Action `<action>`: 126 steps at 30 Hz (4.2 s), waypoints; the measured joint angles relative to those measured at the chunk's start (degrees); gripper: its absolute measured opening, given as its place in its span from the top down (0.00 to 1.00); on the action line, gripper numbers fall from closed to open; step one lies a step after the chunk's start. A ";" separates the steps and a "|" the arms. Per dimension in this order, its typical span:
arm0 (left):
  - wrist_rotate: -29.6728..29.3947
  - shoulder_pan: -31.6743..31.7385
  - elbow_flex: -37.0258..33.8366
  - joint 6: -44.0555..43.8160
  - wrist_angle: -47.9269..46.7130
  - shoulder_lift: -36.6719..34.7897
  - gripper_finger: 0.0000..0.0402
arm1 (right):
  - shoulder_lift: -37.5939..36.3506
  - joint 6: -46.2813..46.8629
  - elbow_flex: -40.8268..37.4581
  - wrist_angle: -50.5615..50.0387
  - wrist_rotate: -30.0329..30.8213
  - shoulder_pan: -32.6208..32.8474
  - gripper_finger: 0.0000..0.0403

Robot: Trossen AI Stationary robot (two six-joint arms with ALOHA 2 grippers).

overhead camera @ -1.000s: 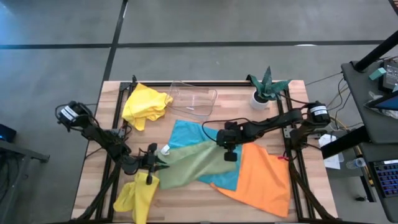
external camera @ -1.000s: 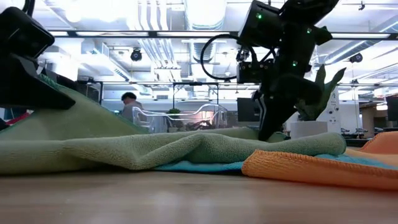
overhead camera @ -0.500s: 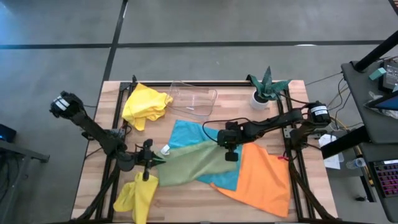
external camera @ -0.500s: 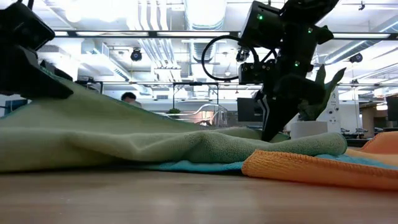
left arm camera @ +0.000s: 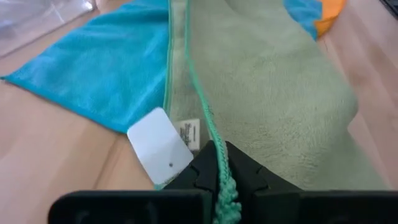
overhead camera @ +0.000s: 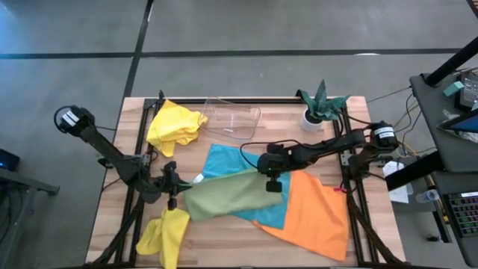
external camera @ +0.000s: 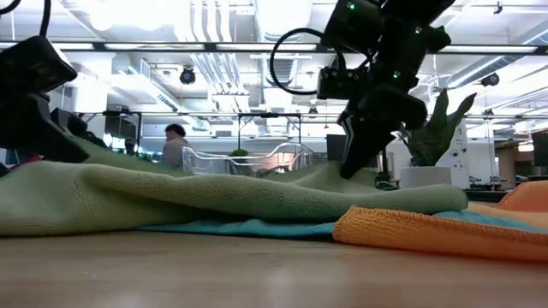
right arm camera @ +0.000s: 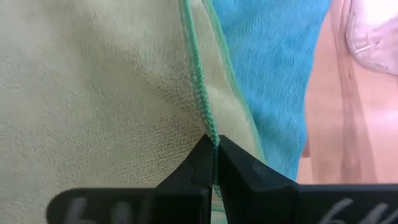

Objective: Fold microfiber towels
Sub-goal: Fold the green towel

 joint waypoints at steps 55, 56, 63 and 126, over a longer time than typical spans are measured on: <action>-2.94 0.13 6.34 0.31 -4.53 5.44 0.75 | -0.23 5.02 -2.56 -6.61 3.00 -3.54 0.93; -2.96 0.13 6.78 1.36 -4.16 5.44 0.75 | -0.57 5.02 -2.25 -7.05 3.05 -3.54 0.91; -2.99 0.13 8.30 10.99 6.96 5.46 0.75 | -4.52 8.51 -0.75 -13.45 3.14 -3.46 0.78; 2.56 3.54 28.68 15.49 11.30 27.55 0.75 | -4.77 50.50 -22.93 24.10 36.52 39.47 0.68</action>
